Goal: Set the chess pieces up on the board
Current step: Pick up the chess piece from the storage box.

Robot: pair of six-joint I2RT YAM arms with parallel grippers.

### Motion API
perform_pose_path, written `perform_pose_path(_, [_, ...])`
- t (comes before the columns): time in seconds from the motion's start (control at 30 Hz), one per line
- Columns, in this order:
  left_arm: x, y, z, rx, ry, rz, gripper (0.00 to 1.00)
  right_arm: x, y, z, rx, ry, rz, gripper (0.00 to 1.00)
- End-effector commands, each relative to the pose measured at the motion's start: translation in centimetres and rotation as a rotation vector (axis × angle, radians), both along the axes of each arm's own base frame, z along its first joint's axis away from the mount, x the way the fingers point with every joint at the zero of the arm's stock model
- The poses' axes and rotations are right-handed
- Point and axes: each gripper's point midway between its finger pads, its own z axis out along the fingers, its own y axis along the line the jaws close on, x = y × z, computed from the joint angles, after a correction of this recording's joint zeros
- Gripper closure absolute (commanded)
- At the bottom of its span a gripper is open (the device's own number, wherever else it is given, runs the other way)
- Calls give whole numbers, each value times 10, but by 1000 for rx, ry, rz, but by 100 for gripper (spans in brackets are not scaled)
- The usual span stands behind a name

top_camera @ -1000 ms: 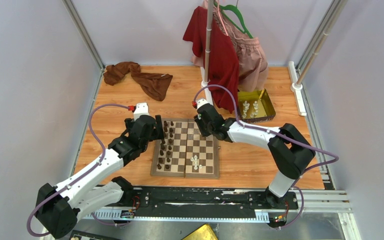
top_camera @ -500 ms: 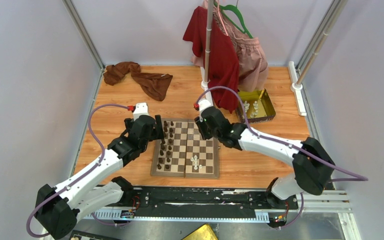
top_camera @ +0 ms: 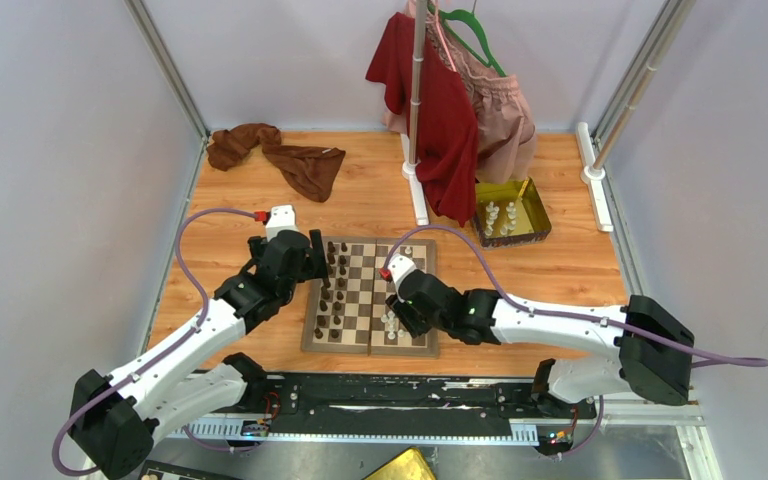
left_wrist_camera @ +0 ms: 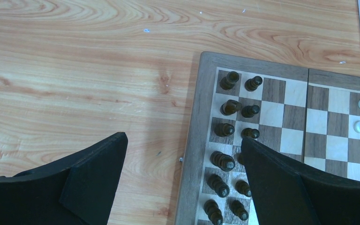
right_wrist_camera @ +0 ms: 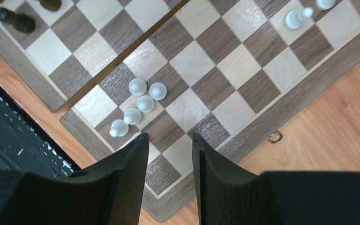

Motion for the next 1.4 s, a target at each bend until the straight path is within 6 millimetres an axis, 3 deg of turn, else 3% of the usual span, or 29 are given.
perform_pose_path(0.0, [0,-1,5,-22,-25,8,0,-12,-5,-8,-25,11,-8,56])
perform_pose_path(0.9, [-3,0,3,-29,-21,12,0,-34,9,-22,-32,53,37,59])
perform_pose_path(1.37, [-4,1,-1,-28,-18,14,0,-34,14,-29,-40,63,49,73])
